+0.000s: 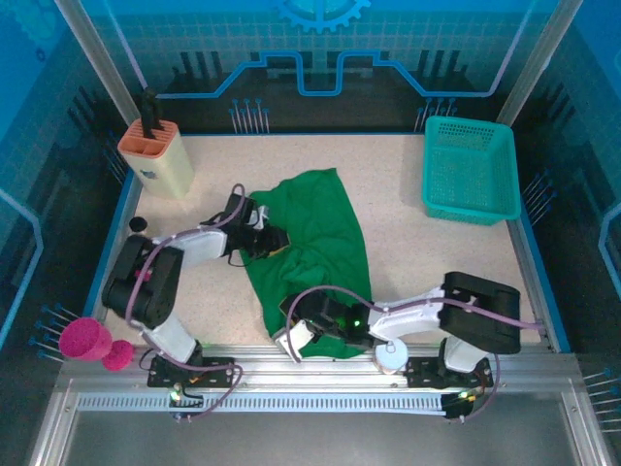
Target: Fold the inside-out t-shirt
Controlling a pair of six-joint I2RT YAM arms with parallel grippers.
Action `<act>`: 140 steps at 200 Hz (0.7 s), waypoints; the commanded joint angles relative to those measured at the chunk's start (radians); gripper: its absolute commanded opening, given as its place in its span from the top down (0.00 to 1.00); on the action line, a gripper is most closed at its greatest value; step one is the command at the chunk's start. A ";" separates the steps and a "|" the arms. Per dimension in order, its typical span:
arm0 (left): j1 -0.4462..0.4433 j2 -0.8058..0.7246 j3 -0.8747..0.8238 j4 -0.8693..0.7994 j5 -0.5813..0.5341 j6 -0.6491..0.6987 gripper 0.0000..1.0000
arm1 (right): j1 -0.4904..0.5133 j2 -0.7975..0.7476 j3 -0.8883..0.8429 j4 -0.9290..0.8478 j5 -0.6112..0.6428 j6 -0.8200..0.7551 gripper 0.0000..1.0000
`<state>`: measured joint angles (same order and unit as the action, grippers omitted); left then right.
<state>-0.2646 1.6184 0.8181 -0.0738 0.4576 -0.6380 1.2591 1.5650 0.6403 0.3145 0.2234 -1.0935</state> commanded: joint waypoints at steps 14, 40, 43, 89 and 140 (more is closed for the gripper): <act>0.010 -0.194 -0.067 -0.139 0.024 0.014 0.67 | -0.208 -0.215 0.064 -0.382 -0.510 0.500 0.42; -0.060 -0.270 -0.124 -0.172 0.048 -0.007 0.67 | -0.393 -0.224 0.105 -0.505 -0.800 0.688 0.43; -0.075 -0.275 -0.130 -0.174 0.044 -0.008 0.67 | -0.407 -0.223 0.110 -0.510 -0.827 0.709 0.43; -0.222 -0.231 -0.179 -0.096 -0.020 -0.087 0.63 | -0.564 -0.117 0.186 -0.463 -0.839 0.995 0.49; -0.234 -0.133 -0.207 -0.046 -0.137 -0.067 0.97 | -0.564 0.087 0.415 -0.616 -0.557 1.103 0.58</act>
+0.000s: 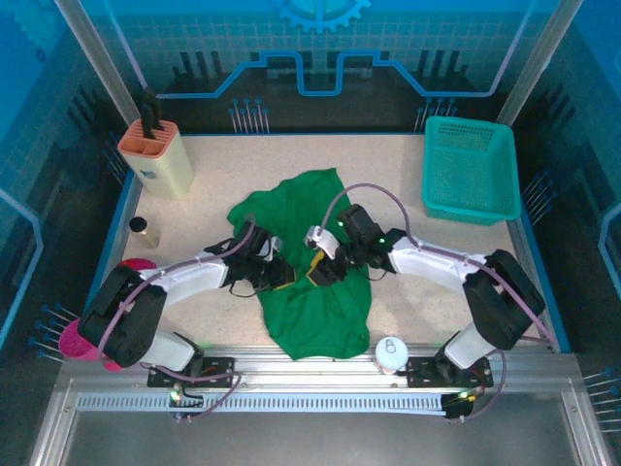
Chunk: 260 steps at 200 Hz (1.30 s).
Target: Fold the inside-out t-shirt
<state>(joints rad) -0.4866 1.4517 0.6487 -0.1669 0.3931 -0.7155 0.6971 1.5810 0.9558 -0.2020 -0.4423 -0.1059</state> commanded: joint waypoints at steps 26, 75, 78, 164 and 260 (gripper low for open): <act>-0.020 0.066 -0.111 0.170 -0.012 -0.041 1.00 | 0.044 0.135 0.162 -0.182 0.244 0.083 0.57; -0.028 0.001 -0.185 0.259 -0.034 -0.052 1.00 | 0.131 0.192 0.183 -0.160 0.297 0.058 0.68; -0.029 -0.005 -0.187 0.260 -0.035 -0.048 1.00 | 0.132 0.191 0.182 -0.154 0.293 0.062 0.71; -0.029 -0.401 -0.377 0.429 -0.042 0.144 1.00 | -0.136 0.152 -0.002 -0.076 -0.017 0.285 0.73; -0.045 -0.430 -0.390 0.428 -0.020 0.195 1.00 | 0.051 0.117 0.305 -0.395 0.288 -0.091 0.61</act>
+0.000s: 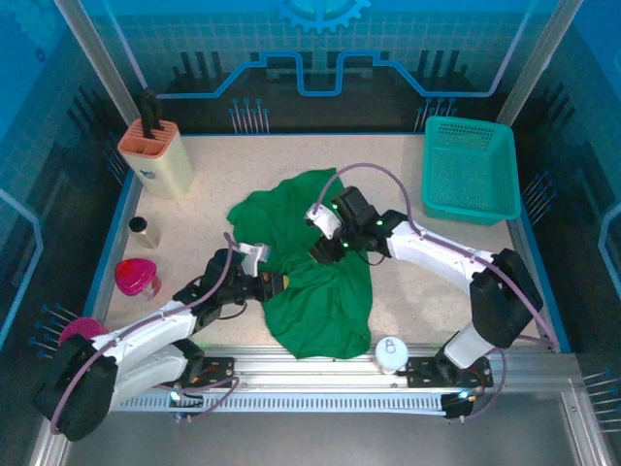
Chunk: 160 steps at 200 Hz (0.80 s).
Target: Fold the inside-out t-shirt
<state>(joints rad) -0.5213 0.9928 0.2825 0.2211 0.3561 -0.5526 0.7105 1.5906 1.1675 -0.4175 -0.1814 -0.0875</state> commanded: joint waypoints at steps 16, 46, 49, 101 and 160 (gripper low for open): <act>-0.011 0.039 -0.024 0.049 0.014 0.021 1.00 | 0.060 0.168 0.143 -0.235 0.034 -0.126 0.60; -0.012 0.031 -0.047 0.090 0.001 0.003 1.00 | 0.070 0.269 0.189 -0.267 0.085 -0.129 0.60; -0.013 0.030 -0.048 0.087 0.000 0.006 1.00 | 0.071 0.279 0.193 -0.266 0.092 -0.127 0.61; -0.012 0.060 -0.062 0.049 -0.048 0.018 1.00 | -0.027 0.172 0.149 -0.178 -0.185 0.026 1.00; -0.011 0.140 -0.101 0.026 -0.246 -0.037 1.00 | -0.181 0.074 -0.096 -0.025 -0.274 0.283 0.92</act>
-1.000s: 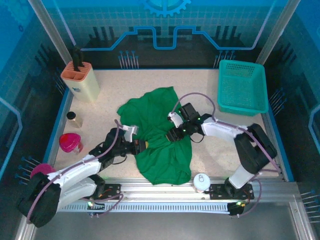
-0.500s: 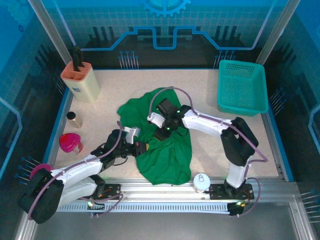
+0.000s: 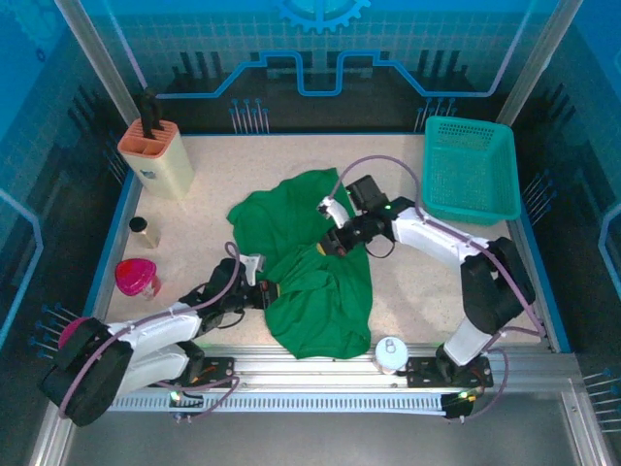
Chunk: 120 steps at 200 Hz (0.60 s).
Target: Fold the inside-out t-shirt
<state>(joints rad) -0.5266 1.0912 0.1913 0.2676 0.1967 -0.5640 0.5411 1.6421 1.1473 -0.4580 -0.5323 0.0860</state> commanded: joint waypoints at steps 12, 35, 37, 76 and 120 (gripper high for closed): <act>-0.006 0.082 0.001 -0.006 -0.059 -0.016 1.00 | 0.013 0.029 -0.097 0.024 0.108 0.084 0.89; -0.006 0.183 0.073 -0.039 0.057 0.025 0.99 | 0.016 0.047 -0.139 0.099 0.080 0.120 0.88; -0.006 0.192 0.085 -0.051 0.062 0.026 0.98 | 0.016 0.047 -0.140 0.099 0.086 0.119 0.88; -0.010 0.202 0.197 -0.148 0.163 0.010 0.68 | 0.012 -0.005 -0.100 0.015 0.189 0.026 0.66; -0.035 0.050 0.346 -0.410 0.107 0.018 0.63 | 0.134 -0.049 -0.001 -0.100 0.514 -0.036 0.51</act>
<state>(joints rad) -0.5503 1.2118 0.4423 0.0406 0.3046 -0.5690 0.5842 1.6352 1.0737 -0.4805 -0.2512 0.1074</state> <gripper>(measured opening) 0.361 0.465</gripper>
